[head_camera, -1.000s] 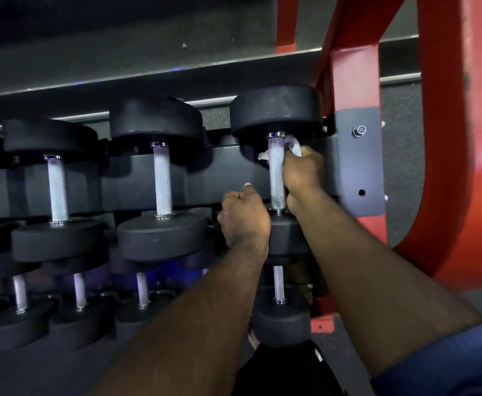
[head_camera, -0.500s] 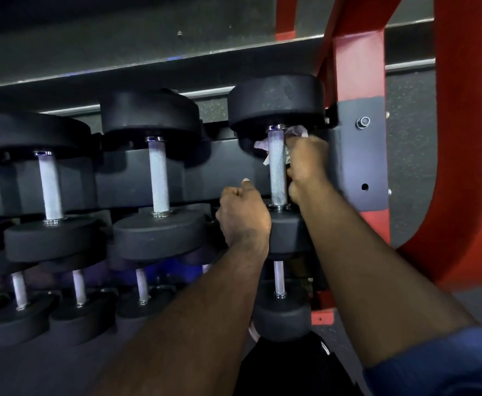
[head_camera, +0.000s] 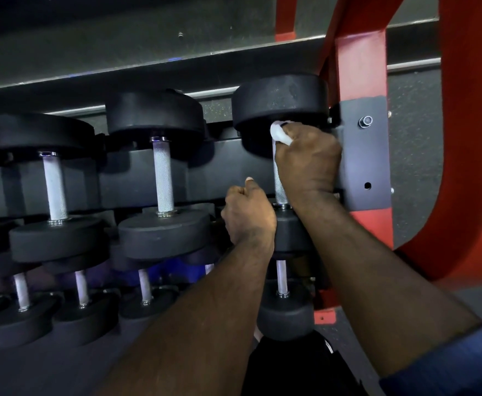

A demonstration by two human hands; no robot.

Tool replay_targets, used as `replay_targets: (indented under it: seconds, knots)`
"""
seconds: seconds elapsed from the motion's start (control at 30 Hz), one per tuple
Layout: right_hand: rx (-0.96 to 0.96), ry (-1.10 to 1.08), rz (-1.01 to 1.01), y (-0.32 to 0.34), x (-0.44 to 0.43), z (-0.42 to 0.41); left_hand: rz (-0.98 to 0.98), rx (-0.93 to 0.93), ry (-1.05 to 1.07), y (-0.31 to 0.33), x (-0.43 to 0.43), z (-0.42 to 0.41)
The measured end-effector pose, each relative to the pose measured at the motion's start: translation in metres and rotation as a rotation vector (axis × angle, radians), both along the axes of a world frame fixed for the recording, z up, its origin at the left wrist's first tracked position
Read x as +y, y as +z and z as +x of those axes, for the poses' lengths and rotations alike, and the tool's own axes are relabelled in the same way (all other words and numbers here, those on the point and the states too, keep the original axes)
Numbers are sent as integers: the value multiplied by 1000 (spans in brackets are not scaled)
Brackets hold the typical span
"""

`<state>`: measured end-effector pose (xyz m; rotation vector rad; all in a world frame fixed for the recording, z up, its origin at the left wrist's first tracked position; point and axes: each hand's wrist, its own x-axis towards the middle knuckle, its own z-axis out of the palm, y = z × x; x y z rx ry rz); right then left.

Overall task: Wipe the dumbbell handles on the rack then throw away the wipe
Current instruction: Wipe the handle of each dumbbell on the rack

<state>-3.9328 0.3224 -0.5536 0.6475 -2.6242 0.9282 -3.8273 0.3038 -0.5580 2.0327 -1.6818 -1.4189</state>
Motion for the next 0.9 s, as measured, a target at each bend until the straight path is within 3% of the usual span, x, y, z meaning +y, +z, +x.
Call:
replay_targets:
  seconds: [0.23, 0.47, 0.63, 0.8, 0.9]
  knots:
    - [-480, -194, -336, 5, 10, -3, -4, 18, -7, 7, 1, 0]
    - [-714, -234, -404, -1, 8, -4, -27, 31, 4, 9, 3, -1]
    - [-1550, -125, -1070, -7, -1, -10, -26, 42, 15, 0, 1, 0]
    - [-1976, -104, -1237, -6, -8, -27, -18, 38, 15, 2, 0, 2]
    - [-2054, -165, -1270, -7, -13, -30, -9, 40, 19, 2, 0, 1]
